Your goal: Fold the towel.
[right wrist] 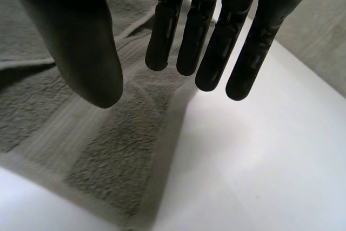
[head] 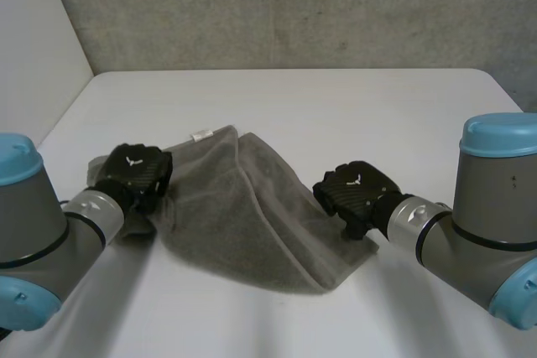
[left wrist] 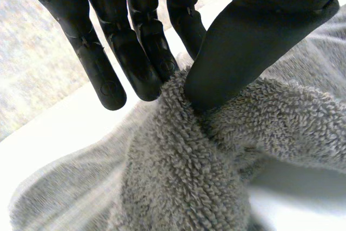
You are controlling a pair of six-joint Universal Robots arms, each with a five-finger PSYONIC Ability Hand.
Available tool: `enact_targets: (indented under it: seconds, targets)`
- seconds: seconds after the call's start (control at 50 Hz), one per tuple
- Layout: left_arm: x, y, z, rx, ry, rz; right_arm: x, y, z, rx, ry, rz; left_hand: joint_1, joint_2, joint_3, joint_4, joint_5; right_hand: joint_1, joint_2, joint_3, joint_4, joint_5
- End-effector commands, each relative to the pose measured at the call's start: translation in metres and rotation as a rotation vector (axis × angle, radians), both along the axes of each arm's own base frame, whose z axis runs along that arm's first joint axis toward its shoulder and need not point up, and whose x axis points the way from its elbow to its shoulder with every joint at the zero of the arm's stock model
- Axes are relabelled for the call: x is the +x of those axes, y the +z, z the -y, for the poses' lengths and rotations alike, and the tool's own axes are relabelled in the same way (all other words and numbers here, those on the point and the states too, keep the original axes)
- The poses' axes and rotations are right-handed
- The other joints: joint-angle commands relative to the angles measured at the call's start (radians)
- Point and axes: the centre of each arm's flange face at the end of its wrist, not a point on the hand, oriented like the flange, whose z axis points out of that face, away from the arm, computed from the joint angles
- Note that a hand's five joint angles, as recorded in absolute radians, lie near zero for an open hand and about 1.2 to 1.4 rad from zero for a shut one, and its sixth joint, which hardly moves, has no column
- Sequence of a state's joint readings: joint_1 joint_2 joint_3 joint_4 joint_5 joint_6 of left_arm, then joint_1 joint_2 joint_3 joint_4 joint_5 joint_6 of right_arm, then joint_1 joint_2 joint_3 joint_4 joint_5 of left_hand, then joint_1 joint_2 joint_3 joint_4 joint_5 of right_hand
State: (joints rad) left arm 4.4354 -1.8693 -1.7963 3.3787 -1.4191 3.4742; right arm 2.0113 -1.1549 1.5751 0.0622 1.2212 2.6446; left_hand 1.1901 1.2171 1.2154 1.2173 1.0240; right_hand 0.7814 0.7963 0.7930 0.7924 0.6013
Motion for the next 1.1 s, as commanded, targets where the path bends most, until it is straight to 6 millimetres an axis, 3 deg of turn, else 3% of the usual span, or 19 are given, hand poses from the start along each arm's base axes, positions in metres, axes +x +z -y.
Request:
enact_targets:
  seconds: [0.02,0.1,0.26,0.46,0.96,1.1]
  targets:
    - [0.000,0.011,-0.001,-0.028,0.001,-0.015,-0.007,-0.007,-0.004,0.058,0.041,0.008,0.206,0.179,0.181,0.179,0.198,-0.059,-0.074,-0.071,-0.070,-0.054]
    - [-0.002,0.012,-0.002,-0.018,0.004,-0.039,-0.012,-0.013,-0.012,0.097,0.075,0.020,0.206,0.179,0.181,0.179,0.198,-0.223,-0.238,-0.235,-0.234,-0.218]
    - [-0.002,0.026,0.003,-0.027,0.028,-0.133,-0.026,-0.021,-0.010,0.051,0.069,0.022,0.206,0.179,0.181,0.179,0.198,-0.291,-0.306,-0.303,-0.302,-0.286]
    - [-0.004,0.039,0.010,-0.036,0.041,-0.223,-0.031,-0.034,-0.005,-0.005,0.075,-0.007,0.206,0.179,0.181,0.179,0.198,-0.256,-0.271,-0.268,-0.267,-0.251]
    - [-0.003,0.036,0.008,-0.023,0.042,-0.219,-0.025,-0.061,0.003,-0.057,0.131,-0.088,0.206,0.179,0.181,0.179,0.198,-0.124,-0.139,-0.136,-0.135,-0.118]
    - [-0.003,0.036,0.008,-0.024,0.041,-0.220,-0.024,-0.060,0.007,-0.066,0.128,-0.086,0.206,0.179,0.181,0.179,0.198,-0.065,-0.080,-0.077,-0.076,-0.060]
